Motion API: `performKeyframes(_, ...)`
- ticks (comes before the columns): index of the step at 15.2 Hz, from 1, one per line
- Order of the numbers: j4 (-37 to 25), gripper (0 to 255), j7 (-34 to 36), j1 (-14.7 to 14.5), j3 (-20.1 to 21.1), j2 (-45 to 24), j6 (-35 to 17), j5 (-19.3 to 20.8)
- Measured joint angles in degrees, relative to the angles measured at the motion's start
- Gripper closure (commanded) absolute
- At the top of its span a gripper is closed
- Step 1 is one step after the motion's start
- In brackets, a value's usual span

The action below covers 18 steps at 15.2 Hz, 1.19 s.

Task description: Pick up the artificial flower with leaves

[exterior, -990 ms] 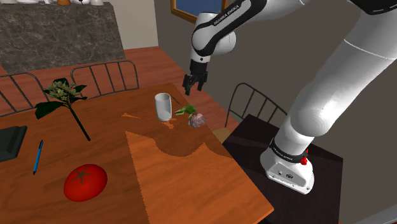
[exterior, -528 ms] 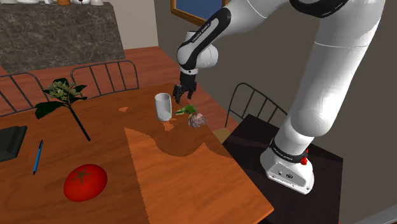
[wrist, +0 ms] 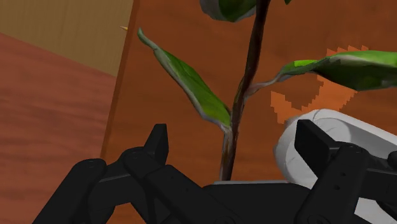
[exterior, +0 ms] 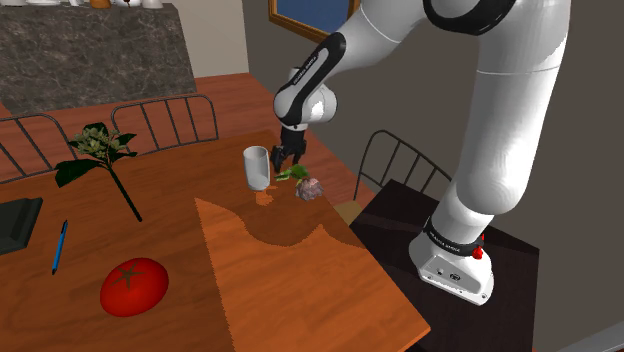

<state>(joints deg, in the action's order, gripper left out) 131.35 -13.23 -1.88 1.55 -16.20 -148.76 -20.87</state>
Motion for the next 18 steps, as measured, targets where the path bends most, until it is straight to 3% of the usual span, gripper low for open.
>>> performKeyframes(1, -0.18, 0, -0.17, 0.03, 0.07, -0.56, -0.37, -0.16)
performKeyframes(2, -0.06, 255, -0.34, 0.06, 0.16, -0.83, -0.76, -0.33)
performKeyframes(12, -0.07, 255, -0.48, 0.08, 0.22, -1.12, -1.12, -0.48)
performKeyframes(18, 0.14, 255, 0.96, -0.15, -0.43, 2.36, 2.16, 0.93)
